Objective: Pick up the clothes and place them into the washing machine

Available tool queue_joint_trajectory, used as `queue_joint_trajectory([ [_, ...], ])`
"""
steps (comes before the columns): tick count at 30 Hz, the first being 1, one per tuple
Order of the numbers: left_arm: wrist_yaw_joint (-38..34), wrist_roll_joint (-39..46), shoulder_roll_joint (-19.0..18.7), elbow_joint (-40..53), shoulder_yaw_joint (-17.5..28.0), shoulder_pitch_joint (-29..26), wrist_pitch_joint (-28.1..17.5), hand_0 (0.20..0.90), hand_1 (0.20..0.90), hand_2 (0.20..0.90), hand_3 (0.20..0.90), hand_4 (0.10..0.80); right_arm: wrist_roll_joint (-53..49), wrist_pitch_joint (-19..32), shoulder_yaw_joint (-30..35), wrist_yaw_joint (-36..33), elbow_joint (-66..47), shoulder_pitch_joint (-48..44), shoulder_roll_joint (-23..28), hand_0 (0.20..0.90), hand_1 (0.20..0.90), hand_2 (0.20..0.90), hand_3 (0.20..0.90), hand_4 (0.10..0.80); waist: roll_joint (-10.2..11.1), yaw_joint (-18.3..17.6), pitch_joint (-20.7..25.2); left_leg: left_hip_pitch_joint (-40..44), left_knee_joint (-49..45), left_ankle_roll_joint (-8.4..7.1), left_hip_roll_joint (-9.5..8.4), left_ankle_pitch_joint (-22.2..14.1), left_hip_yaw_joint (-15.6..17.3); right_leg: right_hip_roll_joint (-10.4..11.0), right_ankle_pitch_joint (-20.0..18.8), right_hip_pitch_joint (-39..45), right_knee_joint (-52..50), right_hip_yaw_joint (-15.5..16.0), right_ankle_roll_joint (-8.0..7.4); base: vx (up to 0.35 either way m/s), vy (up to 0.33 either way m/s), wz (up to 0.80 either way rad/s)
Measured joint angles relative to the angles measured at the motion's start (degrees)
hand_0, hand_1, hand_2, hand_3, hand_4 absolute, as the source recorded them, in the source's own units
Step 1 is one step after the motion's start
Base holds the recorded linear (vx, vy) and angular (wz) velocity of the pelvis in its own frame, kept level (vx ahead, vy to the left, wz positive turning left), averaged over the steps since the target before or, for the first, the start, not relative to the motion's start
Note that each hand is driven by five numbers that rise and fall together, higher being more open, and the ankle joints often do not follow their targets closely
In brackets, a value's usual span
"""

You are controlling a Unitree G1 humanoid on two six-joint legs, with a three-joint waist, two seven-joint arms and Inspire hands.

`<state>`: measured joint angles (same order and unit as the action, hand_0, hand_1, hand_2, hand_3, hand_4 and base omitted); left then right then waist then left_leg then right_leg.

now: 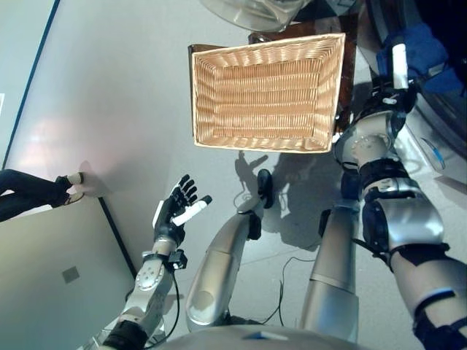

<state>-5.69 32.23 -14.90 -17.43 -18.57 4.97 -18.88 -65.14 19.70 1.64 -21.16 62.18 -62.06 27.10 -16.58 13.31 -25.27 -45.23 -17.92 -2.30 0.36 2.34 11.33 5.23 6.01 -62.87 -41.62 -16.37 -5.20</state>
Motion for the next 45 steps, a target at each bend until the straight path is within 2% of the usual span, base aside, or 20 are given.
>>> queue_joint_trajectory([
  [1, 0.0, 0.0, 0.0, 0.0, 0.0, 0.0, 0.0, 0.9, 0.9, 0.9, 0.9, 0.8, -0.02, 0.0, 0.03, -0.03, 0.01, 0.0, 0.0, 0.2, 0.2, 0.2, 0.2, 0.3, 0.0, 0.0, 0.0, 0.0, 0.05, 0.0, -0.01, 0.0, 0.02, -0.02, 0.0, 0.0, 0.02, 0.01, 0.0, 0.0, 0.0, 0.0],
  [10, -0.12, 0.0, 0.0, 0.0, 0.01, 0.0, 0.01, 0.9, 0.9, 0.9, 0.9, 0.8, 1.48, -0.92, 0.06, -0.31, 2.59, -1.96, 2.31, 0.2, 0.2, 0.2, 0.2, 0.3, 0.01, 0.13, -0.01, -0.29, 0.99, -0.19, -0.06, 0.31, 0.06, -0.02, 0.15, -0.79, 0.04, 0.01, 0.22, 0.0, 0.0, 0.0],
  [19, -0.77, 0.0, 0.0, 0.09, 0.04, -0.01, 0.01, 0.9, 0.9, 0.9, 0.9, 0.8, 2.88, 0.36, 0.09, -1.41, 2.32, -8.57, 6.39, 0.2, 0.2, 0.2, 0.2, 0.3, 0.0, 0.11, 0.0, -0.04, 1.06, -0.2, -0.07, 0.31, 0.07, 0.01, 0.17, -0.58, 0.07, 0.03, 0.26, 0.0, 0.0, 0.0],
  [29, -0.77, 0.01, -0.02, 0.14, 0.08, 0.08, -0.01, 0.9, 0.9, 0.9, 0.9, 0.8, 3.47, 0.17, 0.04, -2.97, 2.29, -9.0, 9.51, 0.2, 0.2, 0.2, 0.2, 0.3, -0.01, 0.07, 0.01, 1.66, 1.41, -0.21, -0.08, 0.33, 0.14, 0.04, 0.17, 1.02, 0.37, -0.03, 0.25, 0.004, -0.001, -0.02],
  [37, -0.75, 0.02, -0.12, 0.64, 0.18, 0.09, -0.1, 0.9, 0.9, 0.9, 0.9, 0.8, 3.86, 0.43, 0.12, -5.28, 2.23, -14.07, 17.31, 0.2, 0.2, 0.2, 0.2, 0.3, -0.04, -0.23, 0.03, 2.22, 2.15, -0.12, -0.15, 0.59, 0.14, 0.1, 0.05, 1.46, 0.87, 0.02, 0.14, 0.001, 0.0, 0.0],
  [45, -0.76, 0.02, -0.79, 1.29, 0.18, 0.12, -0.2, 0.9, 0.9, 0.9, 0.9, 0.8, 3.26, 2.01, 0.91, -6.73, 2.23, -15.09, 19.19, 0.2, 0.2, 0.2, 0.2, 0.3, -0.06, -0.67, 0.05, 3.83, 3.01, -0.16, -0.16, 0.69, 0.35, 0.06, 0.06, 2.69, 1.11, -0.03, 0.16, -0.005, 0.001, -0.02],
])
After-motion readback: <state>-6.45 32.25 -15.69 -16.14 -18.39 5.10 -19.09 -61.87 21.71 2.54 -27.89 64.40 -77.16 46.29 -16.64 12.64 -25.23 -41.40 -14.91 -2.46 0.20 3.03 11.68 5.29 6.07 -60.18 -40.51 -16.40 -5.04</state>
